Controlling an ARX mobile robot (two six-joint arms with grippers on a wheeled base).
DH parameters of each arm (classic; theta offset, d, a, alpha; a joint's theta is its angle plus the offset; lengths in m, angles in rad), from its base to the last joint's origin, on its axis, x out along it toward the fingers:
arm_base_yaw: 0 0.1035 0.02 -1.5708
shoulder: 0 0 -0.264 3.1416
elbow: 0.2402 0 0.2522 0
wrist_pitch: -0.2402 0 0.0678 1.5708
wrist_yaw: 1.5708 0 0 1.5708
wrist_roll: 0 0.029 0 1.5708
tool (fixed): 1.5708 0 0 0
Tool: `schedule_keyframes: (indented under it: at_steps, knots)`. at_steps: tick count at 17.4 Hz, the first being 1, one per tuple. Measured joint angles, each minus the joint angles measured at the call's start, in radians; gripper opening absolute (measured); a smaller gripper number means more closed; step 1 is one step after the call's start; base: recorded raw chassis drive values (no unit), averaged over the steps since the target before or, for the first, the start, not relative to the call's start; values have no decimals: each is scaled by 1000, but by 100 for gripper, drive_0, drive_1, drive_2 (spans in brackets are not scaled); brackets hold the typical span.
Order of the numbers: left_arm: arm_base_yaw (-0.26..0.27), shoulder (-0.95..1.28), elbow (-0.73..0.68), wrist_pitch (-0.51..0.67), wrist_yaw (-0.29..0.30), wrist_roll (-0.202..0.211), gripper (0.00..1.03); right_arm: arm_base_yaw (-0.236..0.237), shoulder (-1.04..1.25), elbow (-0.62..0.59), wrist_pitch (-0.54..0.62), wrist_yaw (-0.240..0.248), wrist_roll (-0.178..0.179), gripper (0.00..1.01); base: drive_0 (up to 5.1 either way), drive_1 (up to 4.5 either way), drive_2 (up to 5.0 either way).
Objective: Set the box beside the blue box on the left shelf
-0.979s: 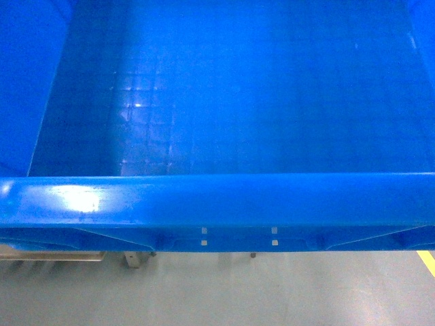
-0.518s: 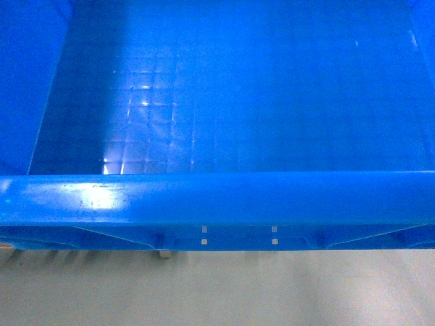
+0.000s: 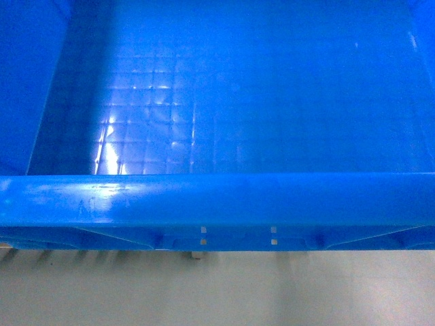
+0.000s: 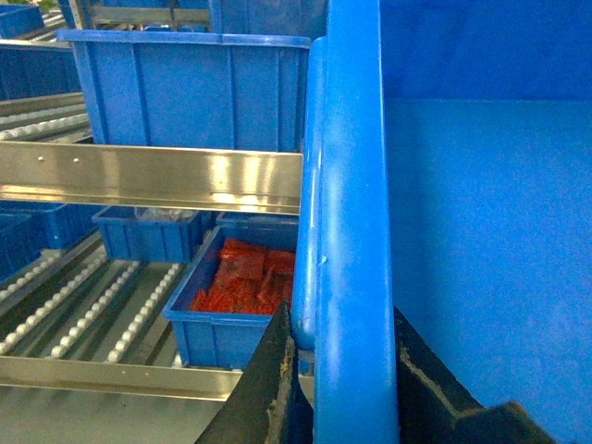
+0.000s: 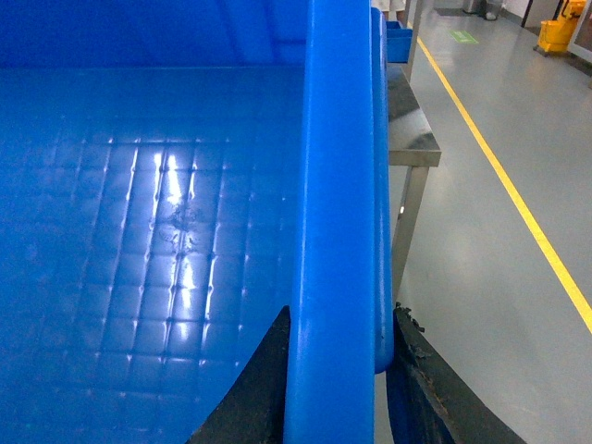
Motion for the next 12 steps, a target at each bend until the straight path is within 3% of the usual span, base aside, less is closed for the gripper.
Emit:
schedule_keyframes:
  at_steps: [12]
  knots:
    - [0,0,0,1,0,0,17,0,-1,0,0,0,0,21,-508,237,237]
